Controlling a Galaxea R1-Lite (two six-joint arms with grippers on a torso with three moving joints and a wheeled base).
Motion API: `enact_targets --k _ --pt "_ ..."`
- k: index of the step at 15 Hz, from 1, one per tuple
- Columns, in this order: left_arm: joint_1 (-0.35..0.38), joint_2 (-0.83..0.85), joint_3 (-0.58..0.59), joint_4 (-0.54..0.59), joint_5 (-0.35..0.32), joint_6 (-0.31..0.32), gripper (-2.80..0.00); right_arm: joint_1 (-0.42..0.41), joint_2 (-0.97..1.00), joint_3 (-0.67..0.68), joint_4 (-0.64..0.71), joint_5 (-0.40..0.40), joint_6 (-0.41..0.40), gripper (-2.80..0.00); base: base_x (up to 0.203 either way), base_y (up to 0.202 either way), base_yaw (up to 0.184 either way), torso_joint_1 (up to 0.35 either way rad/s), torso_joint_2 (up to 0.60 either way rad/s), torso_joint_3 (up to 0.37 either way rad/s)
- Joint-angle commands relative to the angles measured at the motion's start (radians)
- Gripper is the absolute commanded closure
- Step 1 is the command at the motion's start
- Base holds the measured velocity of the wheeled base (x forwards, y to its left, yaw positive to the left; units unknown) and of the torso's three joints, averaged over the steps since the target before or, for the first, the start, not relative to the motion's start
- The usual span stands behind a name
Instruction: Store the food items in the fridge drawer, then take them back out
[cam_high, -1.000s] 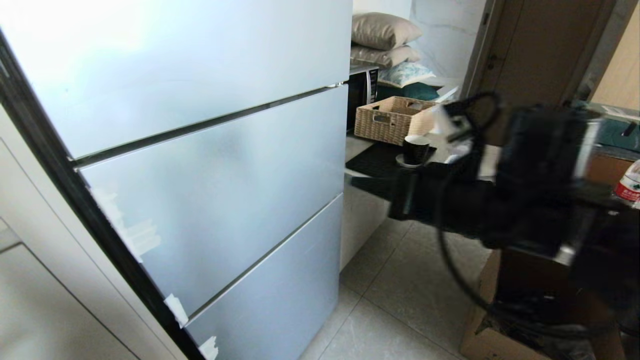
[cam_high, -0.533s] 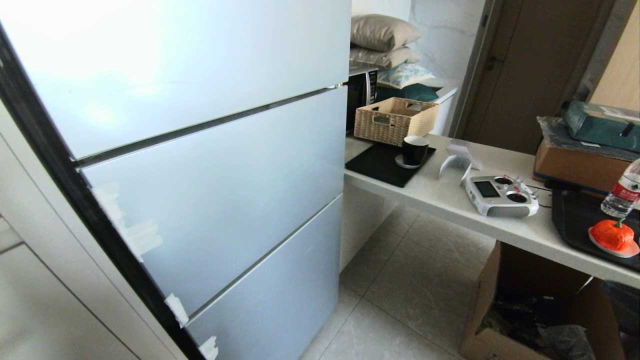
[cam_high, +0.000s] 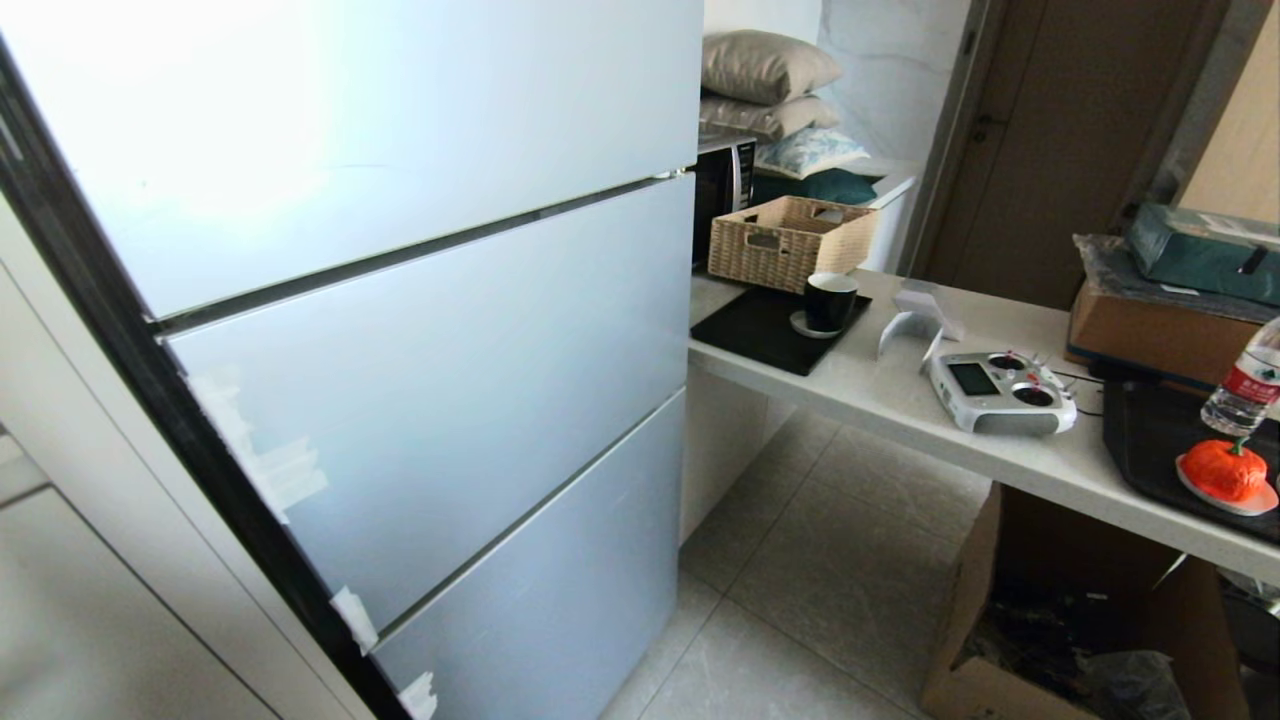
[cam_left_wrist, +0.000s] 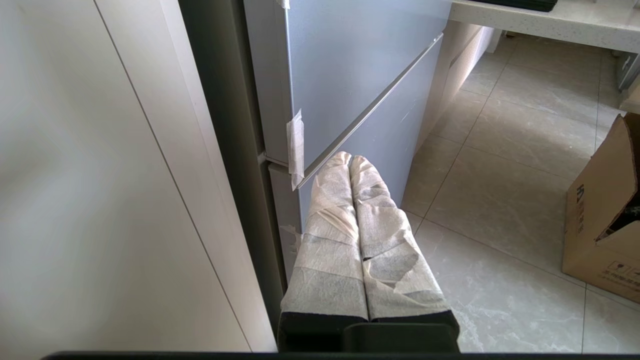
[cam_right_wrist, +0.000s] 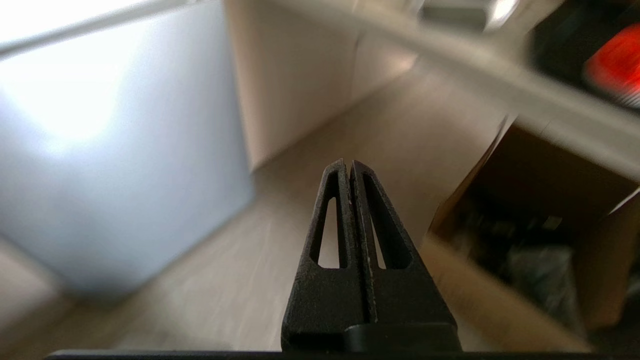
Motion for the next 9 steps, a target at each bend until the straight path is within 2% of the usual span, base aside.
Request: enact_targets --k 1,3,9 --pt "0.0 0.002 0.0 0.0 0.0 0.0 0.0 -0.012 -0.142 0.005 0.001 -0.009 -0.012 0.0 0.0 0.0 0.0 0.0 0.0 0.0" --pt "0.0 0.002 0.0 0.0 0.0 0.0 0.0 -0.018 -0.153 0.006 0.055 -0.058 -0.048 0.0 0.0 0.0 0.0 0.0 0.0 0.0" --pt "0.0 0.002 0.0 0.0 0.0 0.0 0.0 -0.019 -0.153 0.005 0.053 -0.057 -0.031 0.0 0.0 0.0 0.0 0.0 0.0 0.0"
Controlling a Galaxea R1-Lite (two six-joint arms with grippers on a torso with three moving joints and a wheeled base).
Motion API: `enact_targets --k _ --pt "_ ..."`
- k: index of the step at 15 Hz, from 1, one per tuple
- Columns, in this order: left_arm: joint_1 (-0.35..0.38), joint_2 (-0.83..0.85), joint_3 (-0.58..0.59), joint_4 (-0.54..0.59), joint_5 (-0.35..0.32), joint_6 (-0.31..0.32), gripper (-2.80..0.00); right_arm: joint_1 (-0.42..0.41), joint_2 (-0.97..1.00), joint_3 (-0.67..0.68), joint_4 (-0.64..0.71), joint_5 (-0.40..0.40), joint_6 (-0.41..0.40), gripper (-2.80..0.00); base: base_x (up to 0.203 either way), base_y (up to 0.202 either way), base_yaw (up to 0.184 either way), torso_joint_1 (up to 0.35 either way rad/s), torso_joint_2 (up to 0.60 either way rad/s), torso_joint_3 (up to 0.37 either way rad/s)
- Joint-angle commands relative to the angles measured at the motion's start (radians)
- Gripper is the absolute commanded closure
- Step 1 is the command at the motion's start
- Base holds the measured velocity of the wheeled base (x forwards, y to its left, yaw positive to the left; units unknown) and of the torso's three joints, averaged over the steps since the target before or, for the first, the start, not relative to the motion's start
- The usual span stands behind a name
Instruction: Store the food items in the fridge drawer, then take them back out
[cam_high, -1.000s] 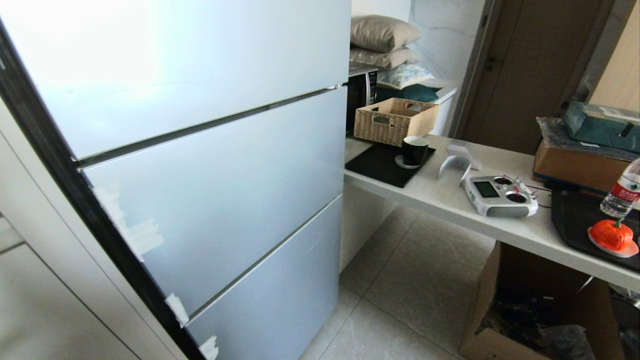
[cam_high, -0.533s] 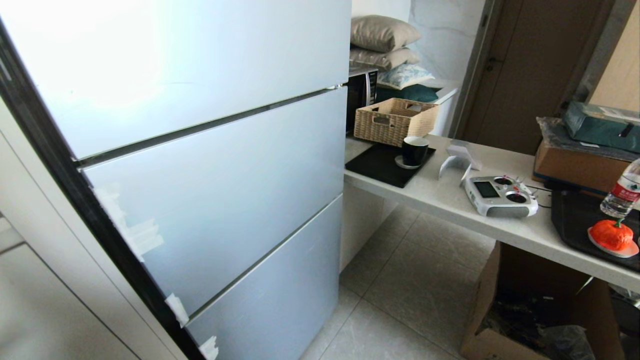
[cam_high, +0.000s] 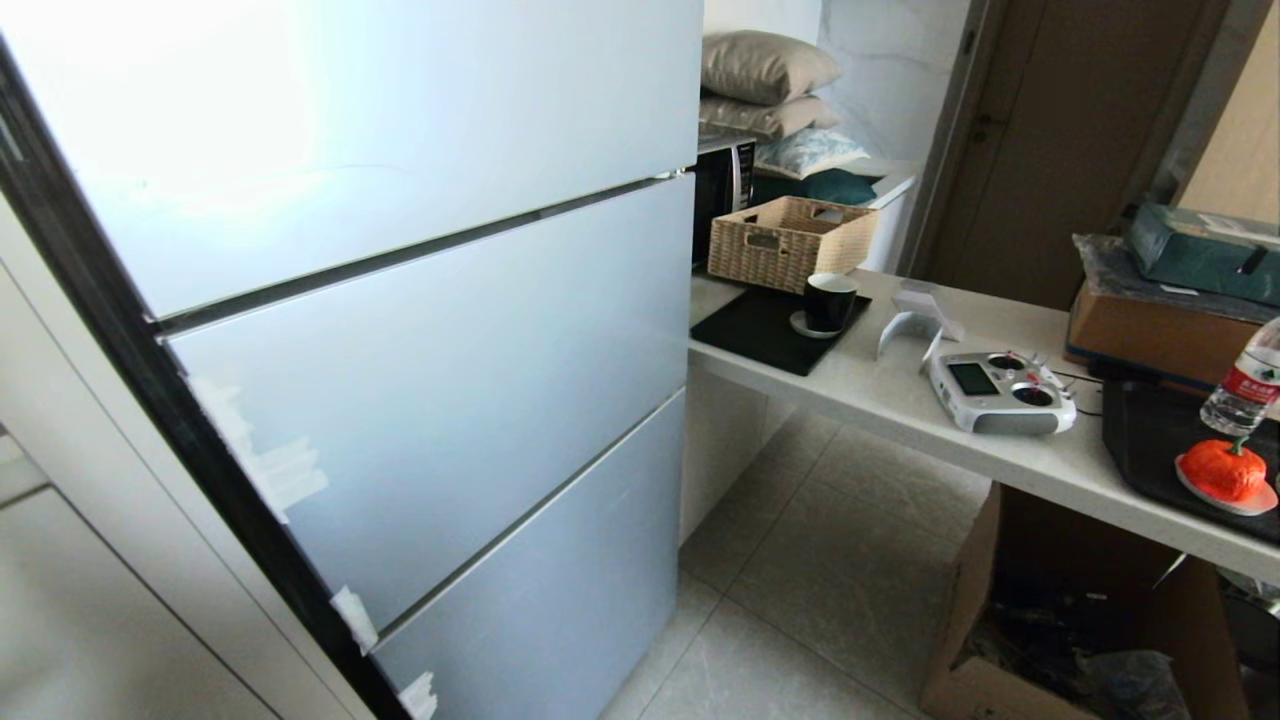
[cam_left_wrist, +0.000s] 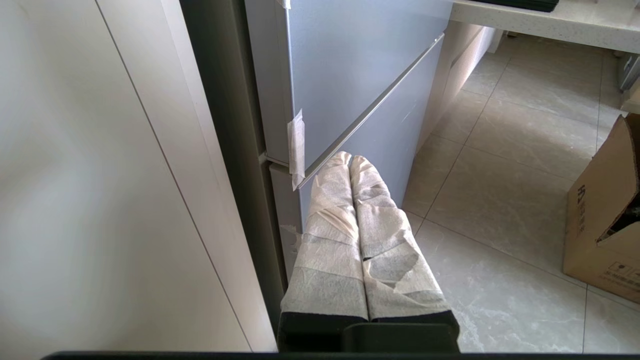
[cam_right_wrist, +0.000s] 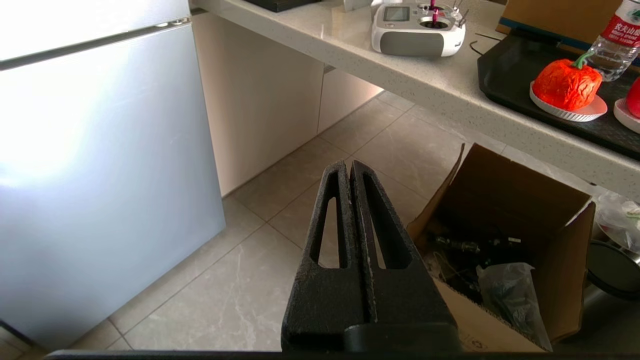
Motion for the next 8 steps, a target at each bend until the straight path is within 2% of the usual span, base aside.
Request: enact_targets --k 1,8 --pt "0.0 0.002 0.0 0.0 0.0 0.0 0.0 0.0 0.002 0.002 0.002 -0.002 0.008 0.0 0.0 0.0 0.0 0.0 0.0 0.0" --pt "0.0 0.002 0.0 0.0 0.0 0.0 0.0 0.0 0.002 0.0 -0.002 -0.005 0.051 0.0 0.0 0.0 0.0 0.0 0.0 0.0"
